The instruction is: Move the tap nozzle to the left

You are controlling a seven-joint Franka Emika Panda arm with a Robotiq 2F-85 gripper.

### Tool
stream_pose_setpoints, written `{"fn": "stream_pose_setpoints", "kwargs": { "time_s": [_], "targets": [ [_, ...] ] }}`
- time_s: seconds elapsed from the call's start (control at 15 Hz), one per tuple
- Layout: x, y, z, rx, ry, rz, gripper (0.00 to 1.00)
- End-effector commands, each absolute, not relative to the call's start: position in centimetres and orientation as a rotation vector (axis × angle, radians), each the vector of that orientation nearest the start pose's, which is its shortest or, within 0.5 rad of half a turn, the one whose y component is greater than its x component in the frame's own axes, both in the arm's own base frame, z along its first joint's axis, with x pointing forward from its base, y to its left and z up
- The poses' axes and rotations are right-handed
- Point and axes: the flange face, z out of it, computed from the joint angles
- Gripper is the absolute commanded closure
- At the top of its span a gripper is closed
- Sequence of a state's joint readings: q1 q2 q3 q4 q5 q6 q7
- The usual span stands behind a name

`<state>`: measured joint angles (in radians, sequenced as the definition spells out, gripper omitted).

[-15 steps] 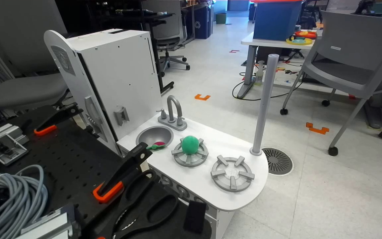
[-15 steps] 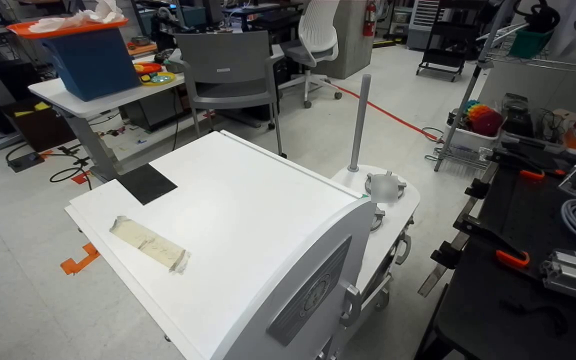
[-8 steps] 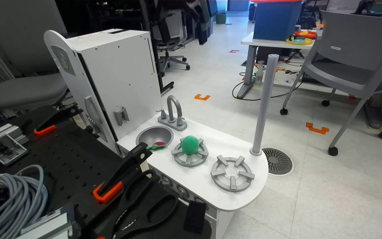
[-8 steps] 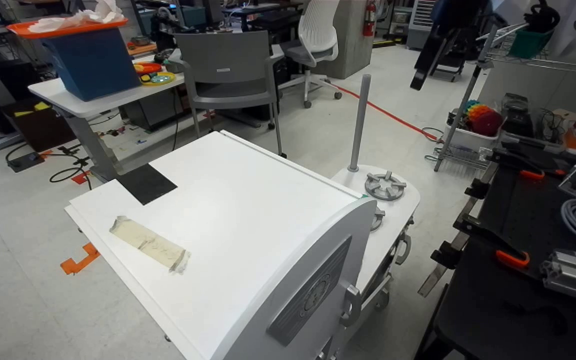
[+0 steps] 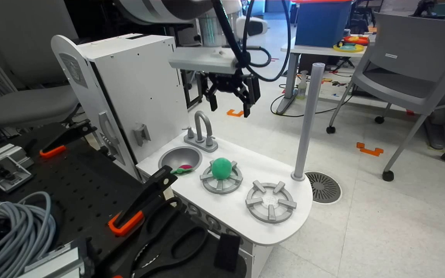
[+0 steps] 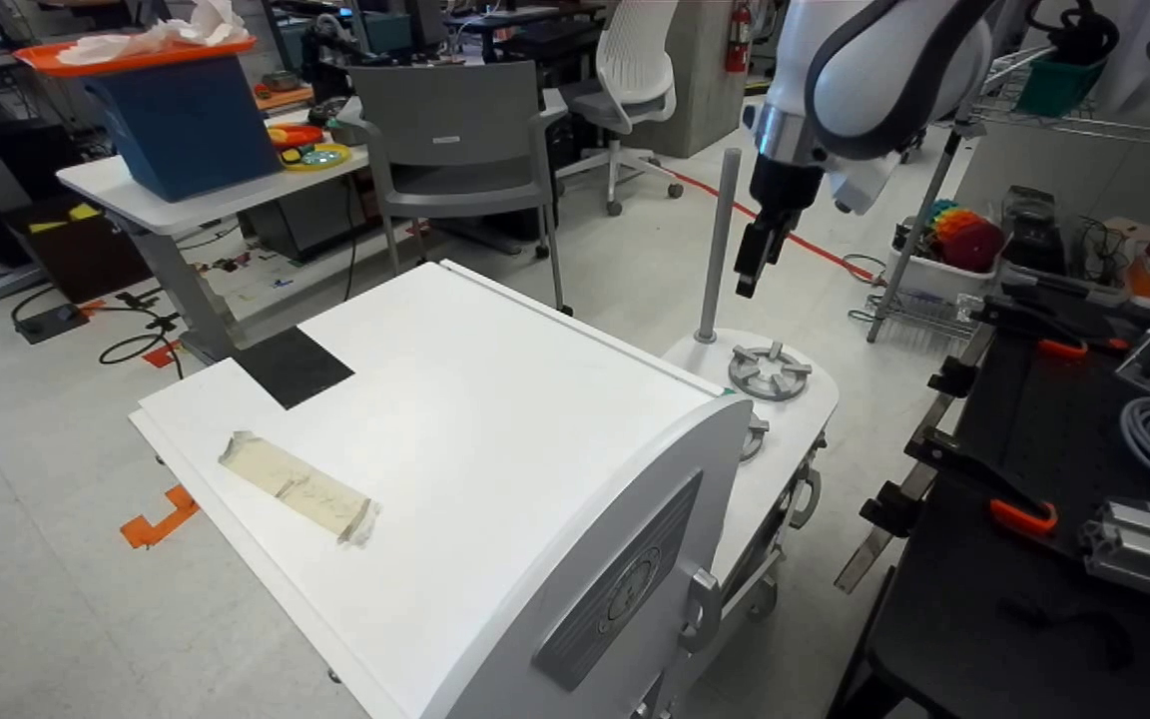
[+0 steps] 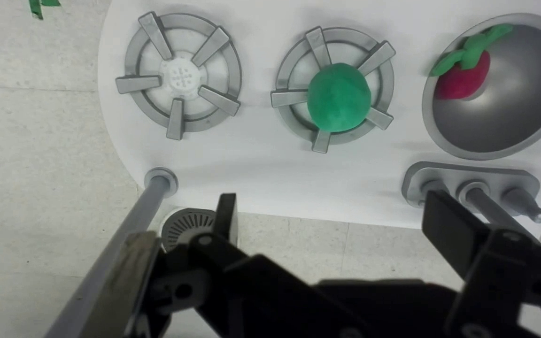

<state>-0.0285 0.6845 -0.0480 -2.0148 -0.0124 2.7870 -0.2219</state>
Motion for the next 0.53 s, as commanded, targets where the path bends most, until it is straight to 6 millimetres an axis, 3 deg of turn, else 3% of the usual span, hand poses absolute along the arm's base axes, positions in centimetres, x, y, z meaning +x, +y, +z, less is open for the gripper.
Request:
{"fn": "stream_pose_setpoints", "kwargs": {
  "time_s": [0.0,0.27,0.47],
  "targets": [
    [62.2,-2.1,7.4,-3.123,-0.405,-0.154,0.00],
    [62.8,1.8,4.3,-3.047,-0.515,-0.124,0.00],
    [63.6,3.2,2.6,-3.024,-0.599,-0.162,0.00]
  ]
}}
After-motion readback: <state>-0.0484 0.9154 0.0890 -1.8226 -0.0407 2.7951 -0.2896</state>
